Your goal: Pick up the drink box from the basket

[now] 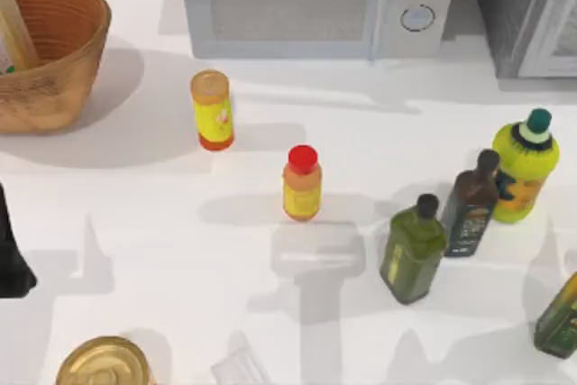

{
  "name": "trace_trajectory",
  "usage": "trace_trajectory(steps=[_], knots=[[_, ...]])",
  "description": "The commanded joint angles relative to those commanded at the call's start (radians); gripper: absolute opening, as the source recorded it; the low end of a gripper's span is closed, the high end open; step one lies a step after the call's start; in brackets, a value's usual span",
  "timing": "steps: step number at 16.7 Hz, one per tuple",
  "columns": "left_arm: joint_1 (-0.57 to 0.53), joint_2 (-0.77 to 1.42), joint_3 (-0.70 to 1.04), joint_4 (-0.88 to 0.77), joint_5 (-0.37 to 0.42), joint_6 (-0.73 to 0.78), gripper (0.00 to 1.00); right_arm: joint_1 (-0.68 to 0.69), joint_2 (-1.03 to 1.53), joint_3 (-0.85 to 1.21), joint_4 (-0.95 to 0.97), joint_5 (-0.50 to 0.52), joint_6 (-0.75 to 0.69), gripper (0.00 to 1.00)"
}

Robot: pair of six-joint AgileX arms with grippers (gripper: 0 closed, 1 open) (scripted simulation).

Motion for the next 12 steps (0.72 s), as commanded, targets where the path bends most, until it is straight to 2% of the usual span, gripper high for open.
trace_trajectory(steps=[3, 6, 12], knots=[[0.001, 0.011, 0.005, 0.009, 0.002, 0.000, 1.00, 0.000, 0.000, 0.000, 0.000, 0.000, 0.000, 1.00], [0.012, 0.106, 0.046, 0.089, 0.015, 0.000, 1.00, 0.000, 0.000, 0.000, 0.000, 0.000, 0.000, 1.00], [0.054, 0.574, 0.212, 0.407, 0.067, 0.002, 1.00, 0.000, 0.000, 0.000, 0.000, 0.000, 0.000, 1.00]])
